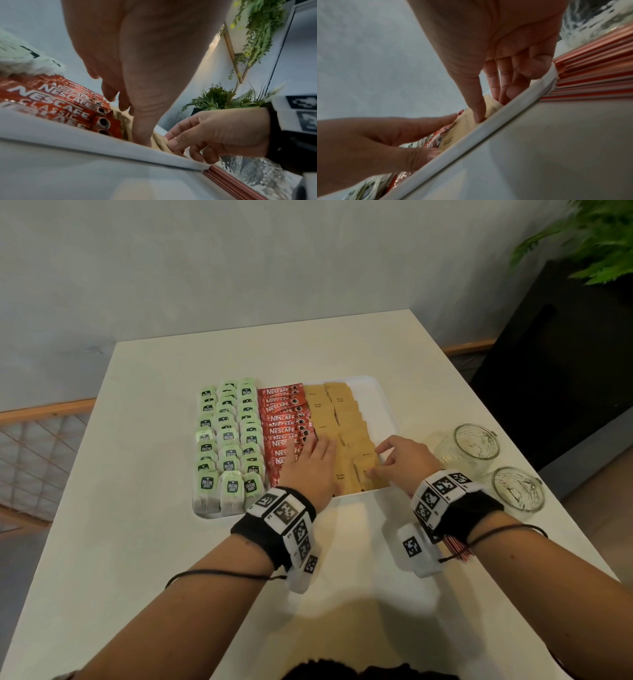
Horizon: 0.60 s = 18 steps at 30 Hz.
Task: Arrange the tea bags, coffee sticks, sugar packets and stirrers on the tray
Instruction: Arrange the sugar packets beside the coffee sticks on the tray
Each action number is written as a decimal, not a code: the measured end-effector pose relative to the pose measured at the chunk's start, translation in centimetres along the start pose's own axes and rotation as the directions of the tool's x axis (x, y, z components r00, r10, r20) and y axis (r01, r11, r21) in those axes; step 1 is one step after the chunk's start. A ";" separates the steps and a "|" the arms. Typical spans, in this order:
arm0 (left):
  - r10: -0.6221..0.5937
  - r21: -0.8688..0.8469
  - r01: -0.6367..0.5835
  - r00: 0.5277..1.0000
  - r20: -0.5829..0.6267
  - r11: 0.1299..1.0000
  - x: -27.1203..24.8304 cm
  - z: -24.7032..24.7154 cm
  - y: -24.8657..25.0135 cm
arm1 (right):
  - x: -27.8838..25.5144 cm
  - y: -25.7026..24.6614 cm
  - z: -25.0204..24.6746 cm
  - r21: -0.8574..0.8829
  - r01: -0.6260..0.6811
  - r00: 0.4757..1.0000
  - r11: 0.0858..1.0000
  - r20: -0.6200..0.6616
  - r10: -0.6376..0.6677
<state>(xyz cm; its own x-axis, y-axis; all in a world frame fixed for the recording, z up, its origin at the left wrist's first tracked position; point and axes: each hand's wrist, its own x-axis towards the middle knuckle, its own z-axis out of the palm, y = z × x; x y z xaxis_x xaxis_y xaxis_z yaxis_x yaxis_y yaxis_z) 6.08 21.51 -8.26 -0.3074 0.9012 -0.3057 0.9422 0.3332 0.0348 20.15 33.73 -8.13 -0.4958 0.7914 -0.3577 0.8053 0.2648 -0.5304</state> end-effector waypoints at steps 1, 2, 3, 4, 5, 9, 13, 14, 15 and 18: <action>0.007 0.032 -0.008 0.999 0.036 0.999 0.2 0.2 0.1 | 0.1 0.0 0.0 -0.006 0.006 1.000 1.000 0.008 -0.006; 0.009 0.052 -0.012 0.998 0.056 0.999 0.4 0.3 0.1 | 0.2 0.0 0.0 -0.007 0.012 1.000 1.000 0.000 -0.012; 0.009 0.062 -0.014 0.998 0.065 0.998 0.5 0.4 0.2 | 0.4 -0.1 -0.1 -0.001 0.026 1.000 1.000 -0.017 -0.026; 0.011 0.069 -0.016 0.997 0.070 0.997 0.5 0.4 0.2 | 0.7 -0.2 -0.1 0.016 0.041 0.999 0.999 -0.034 -0.041; 0.015 0.077 -0.020 0.997 0.074 0.997 0.5 0.4 0.3 | 0.9 -0.4 -0.2 0.037 0.059 0.997 0.998 -0.049 -0.057; 0.028 0.094 -0.035 0.997 0.076 0.995 0.4 0.5 0.4 | 2.3 -1.1 -0.1 0.101 0.097 0.995 0.990 -0.029 -0.095; 0.041 0.080 -0.047 0.996 0.075 0.996 0.3 0.3 0.2 | 3.0 -1.2 0.1 0.091 0.101 0.995 0.991 -0.001 -0.101; 0.043 0.067 -0.047 0.997 0.069 0.997 0.2 0.1 0.2 | 3.2 -1.3 0.0 0.100 0.106 0.994 0.989 -0.013 -0.105; 0.041 0.050 -0.044 0.997 0.061 0.998 0.2 -0.1 0.1 | 3.4 -1.5 -0.3 0.117 0.105 0.994 0.988 -0.023 -0.103; 0.007 0.011 -0.007 1.000 0.004 1.000 0.6 -0.9 -0.7 | 4.2 -2.2 -0.9 0.182 0.088 0.996 0.979 -0.024 -0.085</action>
<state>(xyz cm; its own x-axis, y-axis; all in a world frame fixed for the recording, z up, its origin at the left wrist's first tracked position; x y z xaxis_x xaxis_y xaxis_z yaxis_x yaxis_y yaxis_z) 5.15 22.08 -7.63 -0.3006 0.9024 -0.3088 0.9457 0.3241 0.0265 16.59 37.02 -7.75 -0.5541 0.7792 -0.2929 0.6862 0.2283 -0.6907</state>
